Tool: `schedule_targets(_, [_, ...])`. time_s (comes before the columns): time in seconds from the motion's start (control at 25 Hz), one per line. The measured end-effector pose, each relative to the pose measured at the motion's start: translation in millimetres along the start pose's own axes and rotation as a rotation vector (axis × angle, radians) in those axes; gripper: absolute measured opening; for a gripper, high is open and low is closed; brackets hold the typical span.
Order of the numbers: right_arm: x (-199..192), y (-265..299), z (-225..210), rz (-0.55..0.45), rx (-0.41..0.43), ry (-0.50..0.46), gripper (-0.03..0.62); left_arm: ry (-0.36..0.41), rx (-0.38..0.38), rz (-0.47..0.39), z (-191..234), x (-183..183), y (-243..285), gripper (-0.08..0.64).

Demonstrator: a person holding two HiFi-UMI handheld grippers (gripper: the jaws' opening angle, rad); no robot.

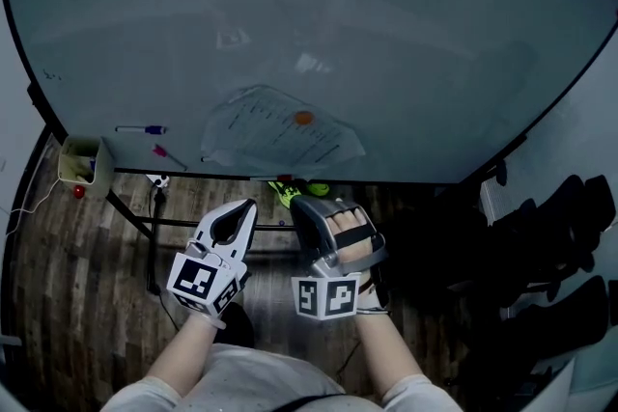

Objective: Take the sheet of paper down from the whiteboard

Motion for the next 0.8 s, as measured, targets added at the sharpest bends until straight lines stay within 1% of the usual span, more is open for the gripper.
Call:
schedule_targets(0.12, [-1,13,-1,0.015,0.009,-0.026,0.02,-0.003,-0.005,0.018,7,-2,8,0.015])
schedule_targets(0.28, [-3,26,-5,0.031,-0.002,-0.041,0.021,0.027,-0.018,0.036,14,-5,19,0.015])
schedule_targets(0.44, [-3,40,-11,0.04,-0.021,-0.05,0.021,0.037,-0.02,0.028,26,-3,26,0.015])
schedule_targets(0.52, [-5,47,-15,0.047,-0.026,-0.048,0.021,0.037,-0.014,0.029,32,-1,29,0.016])
schedule_targets(0.64, [-8,57,-19,0.057,-0.033,-0.05,0.021,0.038,0.019,0.046,43,-6,32,0.018])
schedule_targets(0.68, [-8,61,-19,0.059,-0.033,-0.054,0.021,0.033,0.032,0.053,47,-8,33,0.037])
schedule_targets(0.72, [-9,65,-19,0.062,-0.032,-0.061,0.021,0.025,0.048,0.062,52,-11,34,0.085])
schedule_targets(0.76, [-9,68,-19,0.063,-0.032,-0.073,0.021,0.015,0.067,0.071,56,-12,35,0.114])
schedule_targets(0.8, [-8,70,-20,0.064,-0.035,-0.087,0.021,0.006,0.09,0.082,60,-14,35,0.13])
Point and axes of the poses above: the fingertips, and each gripper's own axes: y forward along the fingers, z to its left, x out of its top, the point moved 8 cm from there along -y, backward along the fingers, and after that the axes turned 11 degrees about z, right-handed, at the moved point
